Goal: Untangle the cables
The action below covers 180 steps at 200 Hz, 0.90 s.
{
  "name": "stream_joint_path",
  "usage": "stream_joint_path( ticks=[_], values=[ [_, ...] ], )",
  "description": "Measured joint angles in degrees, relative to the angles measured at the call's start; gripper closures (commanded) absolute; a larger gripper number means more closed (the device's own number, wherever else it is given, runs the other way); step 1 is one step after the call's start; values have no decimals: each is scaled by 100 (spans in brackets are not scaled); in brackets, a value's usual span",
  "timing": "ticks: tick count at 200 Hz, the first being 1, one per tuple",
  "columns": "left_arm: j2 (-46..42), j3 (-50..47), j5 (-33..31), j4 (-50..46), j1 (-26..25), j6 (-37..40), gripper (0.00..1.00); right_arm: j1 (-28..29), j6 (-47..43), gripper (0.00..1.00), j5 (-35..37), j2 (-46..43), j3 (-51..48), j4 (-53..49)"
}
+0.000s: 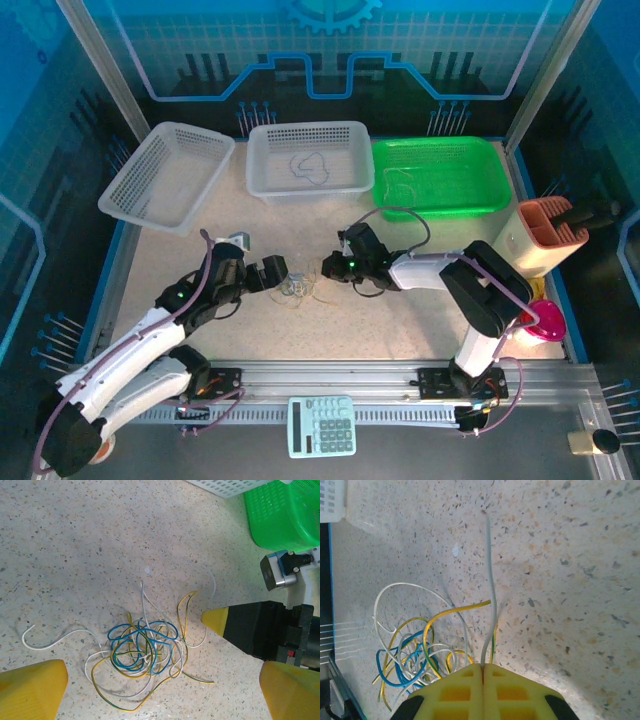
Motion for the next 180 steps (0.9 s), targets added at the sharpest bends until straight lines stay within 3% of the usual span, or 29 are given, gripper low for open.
stream_joint_path(
  ticks=[65,180],
  values=[
    [-59,74,0,-96,11,129,1,-37,-496,100,-120,-894,597,-632],
    [-166,63,186,-98,13,186,1,444,-1585,100,328,-2422,1464,-2063]
  ],
)
